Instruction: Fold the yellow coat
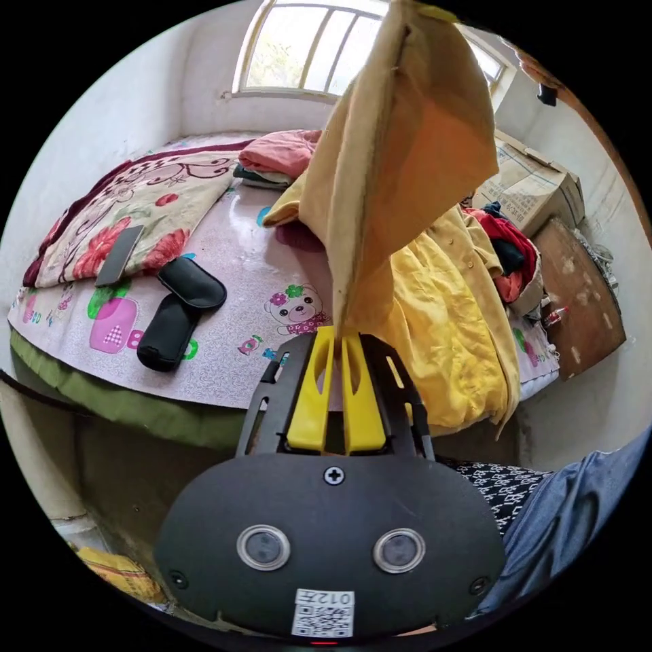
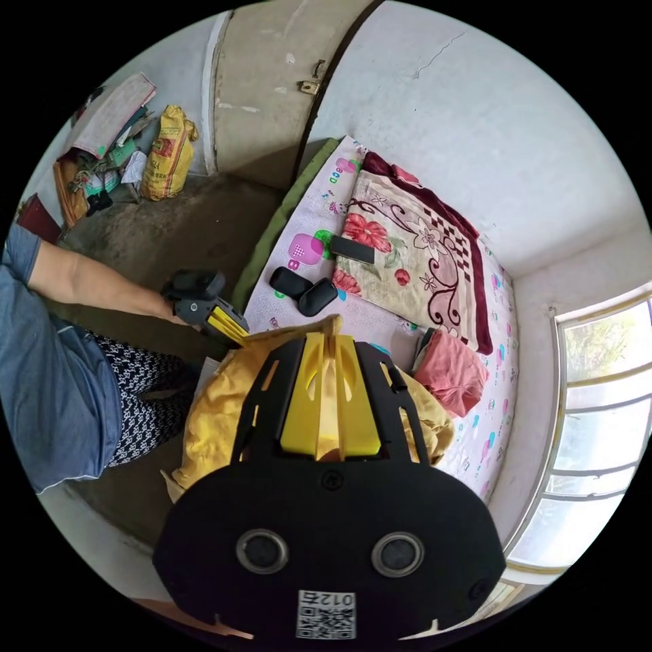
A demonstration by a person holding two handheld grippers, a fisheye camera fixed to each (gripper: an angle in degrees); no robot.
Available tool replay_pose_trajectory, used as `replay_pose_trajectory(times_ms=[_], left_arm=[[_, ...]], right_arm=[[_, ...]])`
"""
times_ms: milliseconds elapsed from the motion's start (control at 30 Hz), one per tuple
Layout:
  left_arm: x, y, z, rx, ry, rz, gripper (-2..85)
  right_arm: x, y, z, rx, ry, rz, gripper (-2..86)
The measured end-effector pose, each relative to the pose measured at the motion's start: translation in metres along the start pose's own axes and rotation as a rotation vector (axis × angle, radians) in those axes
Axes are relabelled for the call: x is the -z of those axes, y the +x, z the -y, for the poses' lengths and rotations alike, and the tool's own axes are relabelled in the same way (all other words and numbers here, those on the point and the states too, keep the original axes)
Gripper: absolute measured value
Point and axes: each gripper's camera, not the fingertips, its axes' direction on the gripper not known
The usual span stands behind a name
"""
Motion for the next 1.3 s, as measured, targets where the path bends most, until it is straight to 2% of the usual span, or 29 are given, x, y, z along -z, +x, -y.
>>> replay_pose_trajectory(times_ms=[133,300,367,467,600,667,767,833,967,1100,1167,1300], left_arm=[[0.056,-0.025,-0.026,0.171,0.096,0.025,-0.2],[0.031,-0.048,-0.076,0.213,-0.079,0.036,-0.4],[0.009,-0.061,-0.084,0.215,-0.142,0.041,-0.4],[-0.008,-0.079,-0.083,0.220,-0.197,0.035,-0.4],[0.036,-0.079,-0.062,0.119,-0.033,0.030,-0.4],[0.029,-0.084,-0.063,0.106,-0.057,0.026,-0.4],[-0.022,-0.130,-0.084,0.328,-0.221,-0.097,-0.4],[-0.042,-0.151,-0.097,0.434,-0.245,-0.164,-0.4],[-0.050,-0.174,-0.103,0.485,-0.199,-0.229,-0.3],[-0.051,-0.210,-0.132,0.664,-0.076,-0.448,-0.1],[-0.052,-0.218,-0.147,0.713,-0.045,-0.521,0.1],[-0.038,-0.234,-0.189,0.850,0.015,-0.452,0.3]], right_arm=[[0.023,-0.055,-0.059,0.020,0.038,-0.065,1.6],[-0.053,-0.195,-0.147,-0.080,-0.011,0.099,1.7],[-0.086,-0.220,-0.164,-0.197,-0.005,0.176,1.7],[-0.104,-0.238,-0.175,-0.335,0.000,0.180,1.8],[-0.032,-0.249,-0.190,-0.466,0.168,-0.002,2.0],[-0.050,-0.269,-0.195,-0.492,0.148,0.051,2.0],[-0.116,-0.320,-0.184,-0.465,0.041,0.073,2.1],[-0.148,-0.339,-0.175,-0.453,-0.029,0.050,2.3],[-0.170,-0.354,-0.168,-0.471,-0.067,-0.008,3.0],[-0.171,-0.374,-0.159,-0.417,-0.085,0.011,4.5],[-0.169,-0.375,-0.163,-0.466,-0.067,0.061,4.3],[-0.169,-0.362,-0.196,-0.679,-0.062,0.146,2.3]])
